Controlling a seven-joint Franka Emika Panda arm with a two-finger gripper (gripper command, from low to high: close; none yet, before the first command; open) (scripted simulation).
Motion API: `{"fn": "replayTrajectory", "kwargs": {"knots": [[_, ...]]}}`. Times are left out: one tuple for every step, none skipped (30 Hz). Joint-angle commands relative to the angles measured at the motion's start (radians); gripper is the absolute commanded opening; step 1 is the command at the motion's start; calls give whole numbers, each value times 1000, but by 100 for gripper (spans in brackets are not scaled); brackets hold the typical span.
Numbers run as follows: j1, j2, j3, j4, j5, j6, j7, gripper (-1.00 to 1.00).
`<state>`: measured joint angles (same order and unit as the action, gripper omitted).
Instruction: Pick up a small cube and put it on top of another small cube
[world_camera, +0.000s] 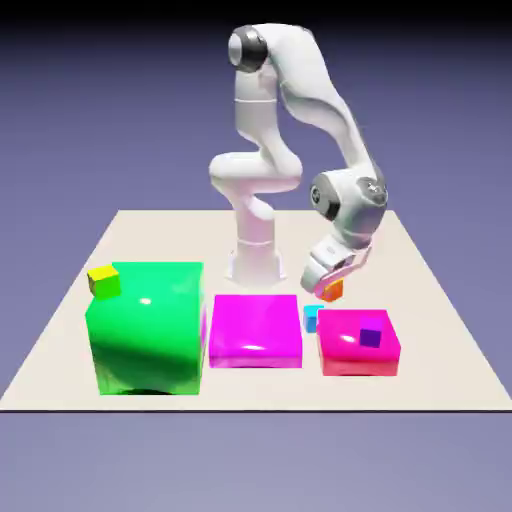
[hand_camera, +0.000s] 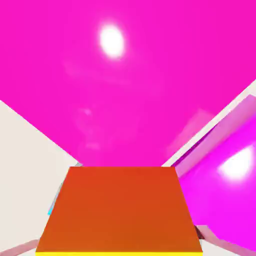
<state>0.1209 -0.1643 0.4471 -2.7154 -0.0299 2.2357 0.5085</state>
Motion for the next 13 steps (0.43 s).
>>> {"fn": "replayTrajectory", "kwargs": {"knots": [[36,2,12,-29,-8,7,19,-100],[49,7,19,-38,-11,9,30,-100],[49,7,19,-38,-11,9,30,-100],[51,43,8,-48,-42,50,53,-100],[52,79,-3,-57,-73,90,76,-100],[53,116,-14,-66,-104,131,99,-100],[55,152,-25,-76,-135,171,122,-100],[56,188,-36,-85,-166,212,145,-100],[57,209,-43,-91,-183,235,158,-100],[57,209,-43,-91,-183,235,158,100],[57,209,-43,-91,-183,235,158,100],[55,173,-32,-81,-153,195,135,100],[54,137,-21,-72,-122,154,112,100]]}}
